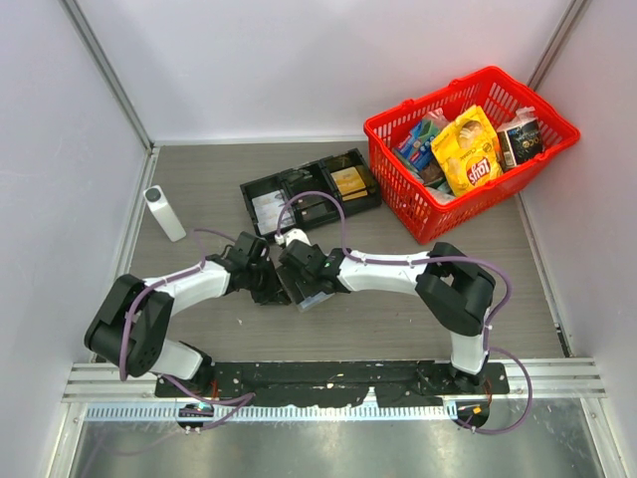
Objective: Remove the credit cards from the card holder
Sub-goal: Remove the credit card from the card holder.
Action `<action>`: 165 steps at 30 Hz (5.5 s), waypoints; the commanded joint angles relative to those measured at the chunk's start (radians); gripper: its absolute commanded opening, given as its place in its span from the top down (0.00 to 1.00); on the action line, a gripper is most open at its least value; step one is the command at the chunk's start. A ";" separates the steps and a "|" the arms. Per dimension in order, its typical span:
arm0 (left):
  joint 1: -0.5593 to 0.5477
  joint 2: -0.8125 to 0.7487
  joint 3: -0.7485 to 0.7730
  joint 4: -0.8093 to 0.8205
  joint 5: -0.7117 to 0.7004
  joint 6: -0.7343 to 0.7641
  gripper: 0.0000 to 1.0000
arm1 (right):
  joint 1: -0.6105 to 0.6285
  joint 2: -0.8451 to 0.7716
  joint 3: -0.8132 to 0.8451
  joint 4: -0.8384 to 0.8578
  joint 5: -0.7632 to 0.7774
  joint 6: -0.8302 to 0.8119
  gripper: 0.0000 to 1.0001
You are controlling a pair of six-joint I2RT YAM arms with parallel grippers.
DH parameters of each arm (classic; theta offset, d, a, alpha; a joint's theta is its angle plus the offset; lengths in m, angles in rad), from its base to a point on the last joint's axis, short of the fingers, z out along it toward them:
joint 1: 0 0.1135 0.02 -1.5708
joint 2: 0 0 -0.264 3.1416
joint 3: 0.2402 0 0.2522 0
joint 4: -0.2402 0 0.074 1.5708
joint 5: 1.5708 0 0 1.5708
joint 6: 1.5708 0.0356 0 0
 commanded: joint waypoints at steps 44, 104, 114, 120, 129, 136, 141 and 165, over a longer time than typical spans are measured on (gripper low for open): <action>-0.001 -0.100 -0.057 -0.093 -0.057 0.056 0.96 | 0.035 -0.126 0.074 0.025 -0.032 -0.039 0.27; 0.014 -0.098 -0.059 -0.110 -0.054 0.068 0.96 | -0.050 -0.155 -0.032 0.010 0.103 -0.076 0.27; 0.022 -0.103 -0.037 -0.156 -0.088 0.080 0.96 | -0.124 -0.187 -0.088 -0.028 0.132 -0.070 0.27; 0.028 -0.100 0.021 -0.254 -0.167 0.135 0.92 | -0.124 -0.234 -0.059 -0.030 0.060 -0.045 0.34; 0.029 -0.164 0.153 -0.372 -0.276 0.155 0.65 | -0.127 -0.277 -0.075 0.097 -0.133 -0.002 0.59; 0.026 -0.267 0.225 -0.418 -0.301 0.134 0.55 | -0.169 -0.236 -0.169 0.250 -0.280 0.071 0.74; 0.023 -0.336 0.190 -0.285 -0.180 0.074 0.43 | -0.201 -0.201 -0.240 0.330 -0.348 0.120 0.80; -0.043 -0.031 0.070 0.100 -0.088 -0.153 0.58 | -0.278 -0.161 -0.426 0.465 -0.423 0.171 0.84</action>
